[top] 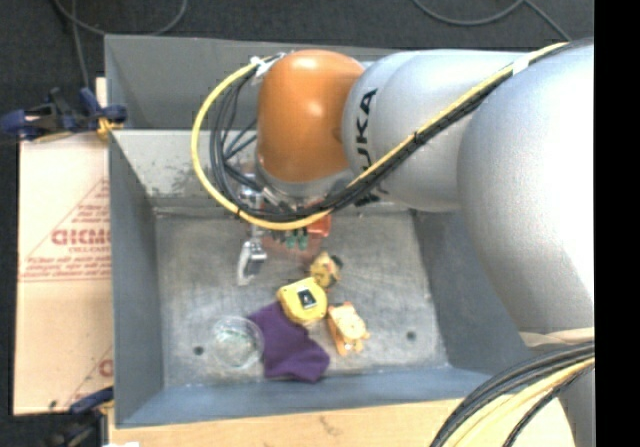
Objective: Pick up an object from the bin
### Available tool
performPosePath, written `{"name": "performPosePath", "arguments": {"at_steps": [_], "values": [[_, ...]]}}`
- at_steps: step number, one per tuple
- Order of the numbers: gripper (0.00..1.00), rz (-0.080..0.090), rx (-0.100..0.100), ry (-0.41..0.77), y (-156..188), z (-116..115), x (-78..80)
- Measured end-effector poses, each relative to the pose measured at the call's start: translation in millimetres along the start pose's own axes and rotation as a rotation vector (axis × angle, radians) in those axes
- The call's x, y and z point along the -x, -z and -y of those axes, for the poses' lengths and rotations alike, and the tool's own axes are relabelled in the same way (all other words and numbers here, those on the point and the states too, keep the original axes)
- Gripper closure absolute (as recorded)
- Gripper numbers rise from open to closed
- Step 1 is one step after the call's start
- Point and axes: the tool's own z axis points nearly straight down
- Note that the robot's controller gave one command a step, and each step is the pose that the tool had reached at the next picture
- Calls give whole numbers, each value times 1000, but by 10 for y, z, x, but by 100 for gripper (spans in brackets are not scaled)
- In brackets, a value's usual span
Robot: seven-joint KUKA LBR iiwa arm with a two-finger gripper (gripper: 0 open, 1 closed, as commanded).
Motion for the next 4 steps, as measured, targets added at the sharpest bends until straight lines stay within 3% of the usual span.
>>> {"name": "performPosePath", "arguments": {"at_steps": [1,2,3,4], "values": [[100,2,1,215,540,-290,61],[100,1,1,214,539,-290,61],[100,3,0,250,179,-286,67],[0,1,1,241,79,-456,14]]}}
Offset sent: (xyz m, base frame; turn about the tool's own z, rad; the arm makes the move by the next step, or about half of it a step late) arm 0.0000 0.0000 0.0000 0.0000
